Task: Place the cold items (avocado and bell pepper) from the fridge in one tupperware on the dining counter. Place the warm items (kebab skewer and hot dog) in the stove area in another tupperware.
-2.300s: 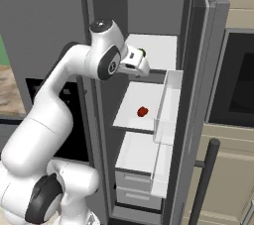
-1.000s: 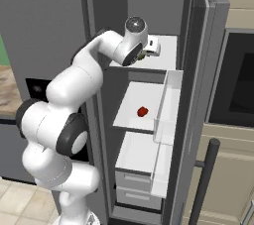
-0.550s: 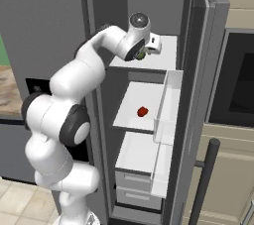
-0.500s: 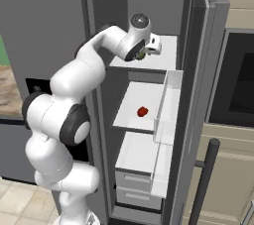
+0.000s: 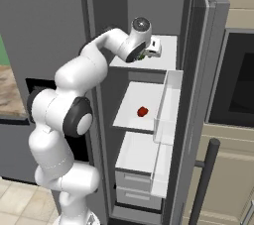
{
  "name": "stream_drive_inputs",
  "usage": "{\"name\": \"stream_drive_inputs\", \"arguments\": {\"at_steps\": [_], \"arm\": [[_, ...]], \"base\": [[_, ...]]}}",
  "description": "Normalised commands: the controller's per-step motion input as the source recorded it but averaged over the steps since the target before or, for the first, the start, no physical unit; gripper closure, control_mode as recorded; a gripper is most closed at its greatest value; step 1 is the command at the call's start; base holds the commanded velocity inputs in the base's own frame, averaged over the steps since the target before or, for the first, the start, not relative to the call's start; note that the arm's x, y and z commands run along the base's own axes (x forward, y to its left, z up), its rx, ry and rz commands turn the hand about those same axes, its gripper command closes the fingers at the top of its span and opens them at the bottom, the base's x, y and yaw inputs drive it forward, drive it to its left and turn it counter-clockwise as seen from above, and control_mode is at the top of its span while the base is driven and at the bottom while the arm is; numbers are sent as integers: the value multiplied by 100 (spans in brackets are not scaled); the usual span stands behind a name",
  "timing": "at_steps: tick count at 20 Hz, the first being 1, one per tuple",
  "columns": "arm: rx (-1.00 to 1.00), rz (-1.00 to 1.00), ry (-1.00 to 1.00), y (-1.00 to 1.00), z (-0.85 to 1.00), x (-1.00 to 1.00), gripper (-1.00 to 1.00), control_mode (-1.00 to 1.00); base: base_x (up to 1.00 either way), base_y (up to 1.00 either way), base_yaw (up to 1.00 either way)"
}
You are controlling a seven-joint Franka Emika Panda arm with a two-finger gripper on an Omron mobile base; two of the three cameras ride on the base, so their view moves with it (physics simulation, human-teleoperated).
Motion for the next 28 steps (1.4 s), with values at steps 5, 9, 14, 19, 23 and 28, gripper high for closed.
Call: {"name": "stream_drive_inputs", "arguments": {"at_steps": [5, 9, 14, 19, 23, 28], "arm": [[0, 1, 3, 2, -14, 11, -100, -100], [0, 0, 0, 0, -4, 0, 100, -100], [0, 0, 0, 0, -2, 0, 100, -100], [0, -1, -7, 0, 0, -49, 100, -100], [0, -1, -13, 4, -3, -98, 100, -100], [-2, 0, -18, 19, 0, -100, 100, -100]], "base": [[0, 0, 0], [0, 0, 0], [0, 0, 0], [0, 0, 0], [0, 0, 0], [0, 0, 0]]}}
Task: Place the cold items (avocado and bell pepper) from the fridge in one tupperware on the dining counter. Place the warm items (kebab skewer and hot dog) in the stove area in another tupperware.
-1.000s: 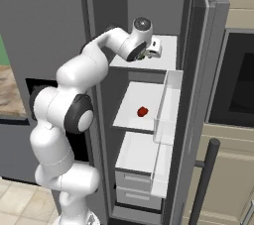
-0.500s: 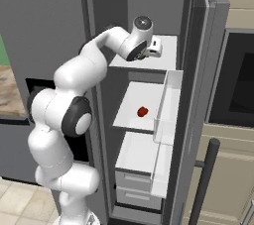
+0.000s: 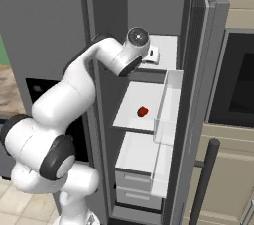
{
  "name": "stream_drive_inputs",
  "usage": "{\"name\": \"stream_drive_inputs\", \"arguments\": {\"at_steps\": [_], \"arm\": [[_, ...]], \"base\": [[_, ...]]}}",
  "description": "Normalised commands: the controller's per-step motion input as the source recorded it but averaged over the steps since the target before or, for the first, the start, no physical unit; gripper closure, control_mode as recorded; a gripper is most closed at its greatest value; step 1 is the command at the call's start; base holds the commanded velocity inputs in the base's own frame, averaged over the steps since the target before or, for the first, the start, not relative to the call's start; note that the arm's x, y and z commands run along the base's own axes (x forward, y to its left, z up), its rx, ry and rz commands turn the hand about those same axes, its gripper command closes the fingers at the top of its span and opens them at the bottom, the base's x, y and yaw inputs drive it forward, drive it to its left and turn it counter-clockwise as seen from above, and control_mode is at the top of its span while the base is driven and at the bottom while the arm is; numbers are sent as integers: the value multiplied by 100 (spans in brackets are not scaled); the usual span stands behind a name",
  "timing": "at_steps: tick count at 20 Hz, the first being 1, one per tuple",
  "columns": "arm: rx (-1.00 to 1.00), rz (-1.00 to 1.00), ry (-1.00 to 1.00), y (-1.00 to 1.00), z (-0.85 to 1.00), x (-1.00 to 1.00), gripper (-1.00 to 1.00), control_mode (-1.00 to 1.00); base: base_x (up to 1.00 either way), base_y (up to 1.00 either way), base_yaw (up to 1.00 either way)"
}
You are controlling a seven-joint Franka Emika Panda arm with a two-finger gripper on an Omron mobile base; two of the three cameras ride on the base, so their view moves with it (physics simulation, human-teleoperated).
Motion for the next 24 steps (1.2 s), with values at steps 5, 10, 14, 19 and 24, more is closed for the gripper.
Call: {"name": "stream_drive_inputs", "arguments": {"at_steps": [5, 10, 14, 19, 24], "arm": [[-12, 0, -3, 35, 0, -100, 100, -100], [-9, -3, 12, 26, 12, -100, 100, -100], [0, -1, 55, 11, 14, -95, 100, -100], [-2, -6, 50, 29, -24, -96, 100, -100], [2, -1, -1, 25, -24, -96, 100, -100]], "base": [[0, 0, 0], [0, 0, 0], [0, 0, 0], [0, 0, 0], [0, 0, 0]]}}
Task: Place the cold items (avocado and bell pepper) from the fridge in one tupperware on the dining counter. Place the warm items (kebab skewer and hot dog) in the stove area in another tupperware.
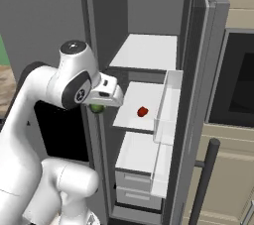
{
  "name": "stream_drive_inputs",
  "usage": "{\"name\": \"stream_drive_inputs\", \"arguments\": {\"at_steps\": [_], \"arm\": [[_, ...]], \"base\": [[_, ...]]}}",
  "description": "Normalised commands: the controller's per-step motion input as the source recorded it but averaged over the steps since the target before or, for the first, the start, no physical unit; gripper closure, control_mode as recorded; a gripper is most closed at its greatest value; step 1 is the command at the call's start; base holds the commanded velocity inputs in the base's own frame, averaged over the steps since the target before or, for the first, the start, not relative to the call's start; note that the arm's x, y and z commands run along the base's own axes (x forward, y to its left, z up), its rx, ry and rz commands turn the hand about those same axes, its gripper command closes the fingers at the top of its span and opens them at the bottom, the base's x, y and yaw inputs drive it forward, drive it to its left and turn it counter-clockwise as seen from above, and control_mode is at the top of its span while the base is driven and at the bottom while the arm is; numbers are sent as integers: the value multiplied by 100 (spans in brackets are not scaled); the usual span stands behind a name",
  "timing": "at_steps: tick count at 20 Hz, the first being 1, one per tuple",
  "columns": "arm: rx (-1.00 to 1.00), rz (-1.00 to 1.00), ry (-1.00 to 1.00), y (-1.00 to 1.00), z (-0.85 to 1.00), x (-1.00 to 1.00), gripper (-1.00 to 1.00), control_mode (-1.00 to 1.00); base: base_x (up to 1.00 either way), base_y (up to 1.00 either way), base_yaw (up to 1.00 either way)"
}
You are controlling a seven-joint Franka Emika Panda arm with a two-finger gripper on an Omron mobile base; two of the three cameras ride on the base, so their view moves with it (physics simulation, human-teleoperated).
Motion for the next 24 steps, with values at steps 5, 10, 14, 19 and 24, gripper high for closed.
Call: {"name": "stream_drive_inputs", "arguments": {"at_steps": [5, 10, 14, 19, 24], "arm": [[0, 2, -6, 97, -17, -24, 100, -100], [0, 0, 0, 54, -17, -28, 100, -100], [3, 0, -2, -1, -16, -3, 100, -100], [0, 0, 0, 0, -6, 0, 100, -100], [0, 0, -5, 2, -4, -4, 100, 100]], "base": [[0, 0, 0], [0, 0, 0], [0, 0, 0], [0, 0, 0], [-12, 27, 5]]}}
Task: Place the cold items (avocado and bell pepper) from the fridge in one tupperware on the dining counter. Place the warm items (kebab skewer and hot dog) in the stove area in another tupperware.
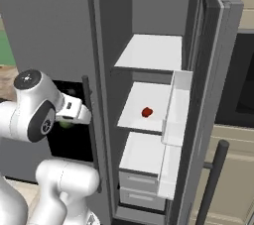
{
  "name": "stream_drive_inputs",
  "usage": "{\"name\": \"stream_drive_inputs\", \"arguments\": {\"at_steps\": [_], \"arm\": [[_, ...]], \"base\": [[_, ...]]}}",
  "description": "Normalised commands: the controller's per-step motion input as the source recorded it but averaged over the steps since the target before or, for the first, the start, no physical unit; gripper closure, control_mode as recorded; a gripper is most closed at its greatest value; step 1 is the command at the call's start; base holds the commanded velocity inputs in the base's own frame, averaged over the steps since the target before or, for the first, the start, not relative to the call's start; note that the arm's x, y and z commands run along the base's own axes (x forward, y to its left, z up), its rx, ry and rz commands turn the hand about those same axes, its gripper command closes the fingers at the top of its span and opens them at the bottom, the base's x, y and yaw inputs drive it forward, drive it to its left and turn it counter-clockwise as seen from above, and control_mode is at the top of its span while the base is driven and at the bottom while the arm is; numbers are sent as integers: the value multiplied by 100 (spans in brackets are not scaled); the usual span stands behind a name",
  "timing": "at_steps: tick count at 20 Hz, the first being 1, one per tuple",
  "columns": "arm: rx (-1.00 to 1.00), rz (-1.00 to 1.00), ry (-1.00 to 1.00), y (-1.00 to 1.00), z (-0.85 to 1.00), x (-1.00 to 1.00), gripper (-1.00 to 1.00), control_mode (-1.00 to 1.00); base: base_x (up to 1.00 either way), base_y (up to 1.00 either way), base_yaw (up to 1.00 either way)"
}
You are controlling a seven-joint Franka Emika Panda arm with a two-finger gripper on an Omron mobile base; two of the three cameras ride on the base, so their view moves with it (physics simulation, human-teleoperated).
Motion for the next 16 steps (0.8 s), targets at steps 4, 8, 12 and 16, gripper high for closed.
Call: {"name": "stream_drive_inputs", "arguments": {"at_steps": [4, 8, 12, 16], "arm": [[0, 0, 0, 0, 0, 0, 100, 100], [0, 0, 0, 0, 0, 0, 100, 100], [0, 0, 0, 0, 0, 0, 100, 100], [0, 0, 0, 0, 0, 0, 100, 100]], "base": [[-41, 91, 41], [0, 90, 75], [38, 4, 98], [32, -2, 100]]}}
